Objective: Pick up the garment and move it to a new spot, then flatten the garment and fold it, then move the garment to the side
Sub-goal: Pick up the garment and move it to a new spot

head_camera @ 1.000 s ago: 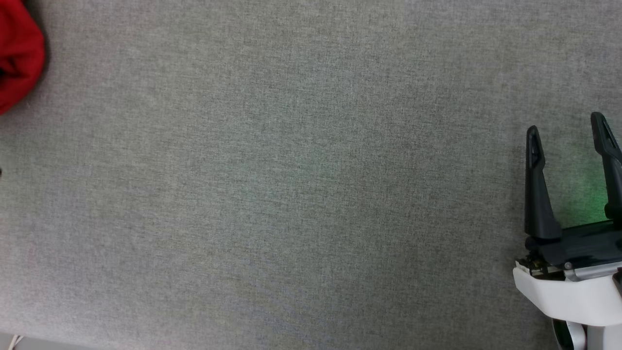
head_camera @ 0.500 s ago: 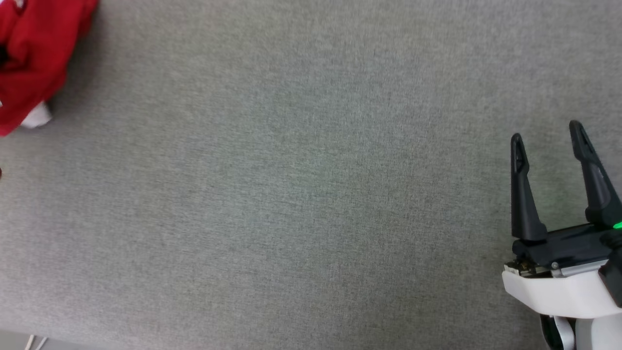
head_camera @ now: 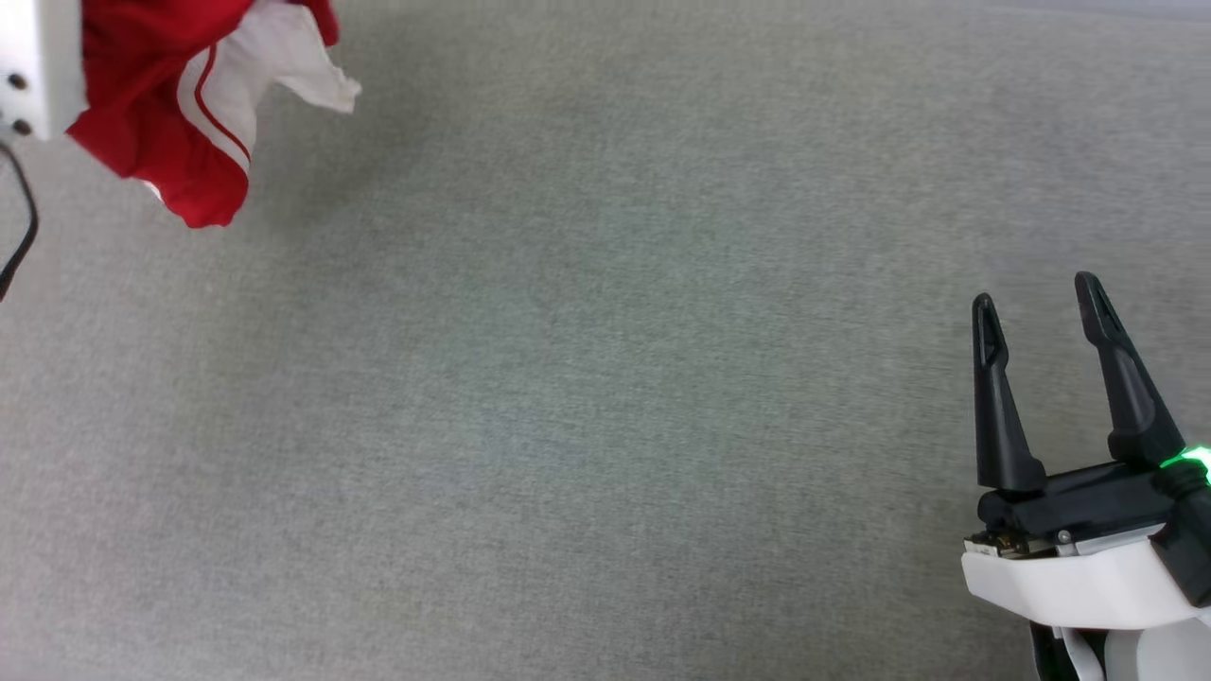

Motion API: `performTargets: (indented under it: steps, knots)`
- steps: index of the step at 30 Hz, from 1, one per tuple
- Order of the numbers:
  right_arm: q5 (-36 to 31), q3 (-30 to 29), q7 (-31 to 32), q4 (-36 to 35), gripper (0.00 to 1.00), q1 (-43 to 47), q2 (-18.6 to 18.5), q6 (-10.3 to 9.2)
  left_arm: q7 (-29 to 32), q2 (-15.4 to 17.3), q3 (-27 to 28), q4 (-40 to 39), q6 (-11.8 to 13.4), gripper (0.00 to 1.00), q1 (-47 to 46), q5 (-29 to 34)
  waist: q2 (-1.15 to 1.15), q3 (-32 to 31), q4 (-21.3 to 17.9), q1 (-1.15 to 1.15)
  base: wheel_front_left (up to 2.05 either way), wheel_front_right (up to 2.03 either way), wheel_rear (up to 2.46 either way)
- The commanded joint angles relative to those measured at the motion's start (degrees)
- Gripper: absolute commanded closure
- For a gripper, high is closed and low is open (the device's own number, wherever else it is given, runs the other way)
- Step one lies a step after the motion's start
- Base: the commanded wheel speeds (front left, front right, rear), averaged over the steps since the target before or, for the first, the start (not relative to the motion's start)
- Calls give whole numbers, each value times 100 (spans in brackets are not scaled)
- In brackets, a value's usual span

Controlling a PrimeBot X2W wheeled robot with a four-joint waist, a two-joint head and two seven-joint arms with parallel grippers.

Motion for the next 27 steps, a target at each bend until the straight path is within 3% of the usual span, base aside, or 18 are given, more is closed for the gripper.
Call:
performTargets:
  steps: [1, 17, 27]
  knots:
    - [39, 4, -12, 20, 0, 53, 3, -4, 25, -71, -46, -116, -2, 100, -122, 57, 0, -152, -172, 0, 0, 0, 0]
    - [470, -36, -13, 64, 0, 307, 7, -4, 187, -578, -777, -1420, 0, 100, -533, 165, 0, -543, -1533, 0, 0, 0, 0]
    - [563, -42, -12, 106, 0, 343, 6, -4, -194, -1225, -1352, -1710, -1, 100, 172, 63, 0, -466, -1885, 0, 0, 0, 0]
